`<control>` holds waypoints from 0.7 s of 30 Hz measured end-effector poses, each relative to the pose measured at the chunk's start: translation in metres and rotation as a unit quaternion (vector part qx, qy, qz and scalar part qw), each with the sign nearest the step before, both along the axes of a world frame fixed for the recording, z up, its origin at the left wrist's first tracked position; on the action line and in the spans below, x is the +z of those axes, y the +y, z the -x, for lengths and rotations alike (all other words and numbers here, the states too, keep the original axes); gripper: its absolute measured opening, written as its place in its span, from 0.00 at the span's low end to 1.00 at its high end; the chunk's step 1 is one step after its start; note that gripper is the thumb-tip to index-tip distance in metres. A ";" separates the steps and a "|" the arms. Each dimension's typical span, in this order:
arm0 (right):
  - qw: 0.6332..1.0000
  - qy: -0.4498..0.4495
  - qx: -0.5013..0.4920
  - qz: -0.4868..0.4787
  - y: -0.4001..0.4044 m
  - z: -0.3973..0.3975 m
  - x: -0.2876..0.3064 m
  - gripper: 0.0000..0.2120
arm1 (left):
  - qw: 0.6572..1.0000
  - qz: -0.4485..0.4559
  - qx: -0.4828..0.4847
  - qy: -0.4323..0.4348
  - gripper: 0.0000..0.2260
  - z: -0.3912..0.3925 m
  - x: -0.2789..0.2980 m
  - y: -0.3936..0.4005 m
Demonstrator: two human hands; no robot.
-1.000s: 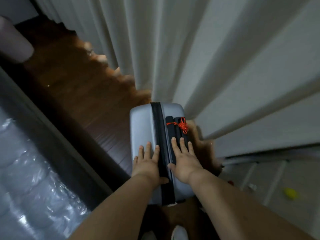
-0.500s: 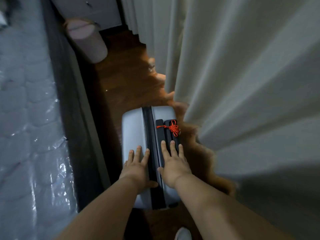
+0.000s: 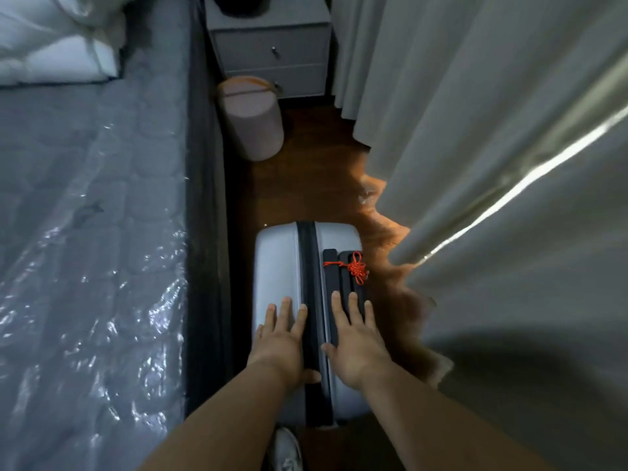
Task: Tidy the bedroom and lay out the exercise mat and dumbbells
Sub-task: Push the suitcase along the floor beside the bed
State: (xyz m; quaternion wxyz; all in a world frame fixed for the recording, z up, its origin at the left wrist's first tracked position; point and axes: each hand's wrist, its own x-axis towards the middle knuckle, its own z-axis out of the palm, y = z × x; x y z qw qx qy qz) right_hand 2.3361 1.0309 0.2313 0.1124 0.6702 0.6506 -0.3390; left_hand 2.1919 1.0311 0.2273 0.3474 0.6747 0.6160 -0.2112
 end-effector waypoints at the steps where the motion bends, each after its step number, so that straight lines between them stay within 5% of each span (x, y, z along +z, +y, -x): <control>1: 1.000 0.003 0.003 0.000 0.020 0.009 -0.002 0.42 | 1.000 0.002 0.009 -0.002 0.53 0.009 0.000 0.019; 21: 0.998 0.009 0.069 0.005 0.392 0.173 -0.010 0.41 | 0.998 0.001 0.055 0.008 0.54 0.175 -0.002 0.380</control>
